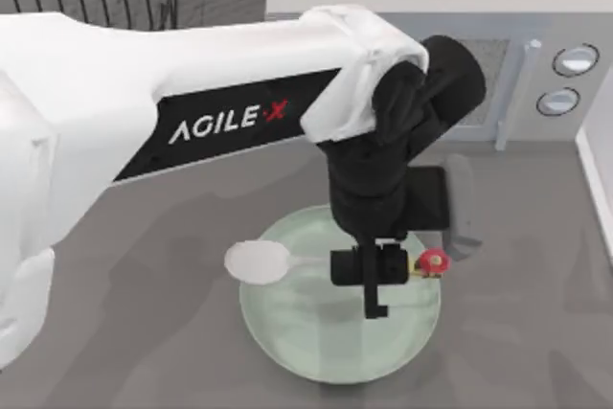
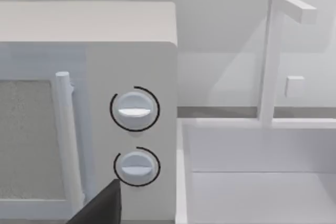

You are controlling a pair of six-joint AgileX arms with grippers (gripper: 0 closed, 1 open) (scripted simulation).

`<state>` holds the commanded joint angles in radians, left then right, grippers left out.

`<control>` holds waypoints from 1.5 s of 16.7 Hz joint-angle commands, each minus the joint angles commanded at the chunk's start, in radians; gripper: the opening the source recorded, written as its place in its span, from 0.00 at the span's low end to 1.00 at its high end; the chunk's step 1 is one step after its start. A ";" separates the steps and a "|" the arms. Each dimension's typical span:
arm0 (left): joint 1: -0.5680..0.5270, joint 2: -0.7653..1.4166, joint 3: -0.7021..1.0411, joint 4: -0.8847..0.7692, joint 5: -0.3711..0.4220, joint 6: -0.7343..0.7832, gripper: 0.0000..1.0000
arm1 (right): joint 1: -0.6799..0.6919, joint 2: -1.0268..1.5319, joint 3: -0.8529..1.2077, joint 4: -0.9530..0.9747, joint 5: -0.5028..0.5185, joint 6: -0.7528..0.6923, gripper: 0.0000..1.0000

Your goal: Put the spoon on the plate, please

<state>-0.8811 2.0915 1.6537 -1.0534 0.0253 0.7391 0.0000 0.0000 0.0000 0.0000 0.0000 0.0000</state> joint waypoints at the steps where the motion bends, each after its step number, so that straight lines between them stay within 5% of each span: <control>1: -0.008 -0.002 -0.004 0.015 0.004 0.006 0.00 | 0.000 0.000 0.000 0.000 0.000 0.000 1.00; 15: -0.069 -0.039 -0.066 0.133 0.065 0.061 0.00 | 0.000 0.000 0.000 0.000 0.000 0.000 1.00; 25: 0.023 0.041 -0.097 0.103 -0.018 -0.013 0.00 | 0.000 0.000 0.000 0.000 0.000 0.000 1.00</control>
<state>-0.8582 2.1326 1.5571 -0.9508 0.0077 0.7263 0.0000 0.0000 0.0000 0.0000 0.0000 0.0000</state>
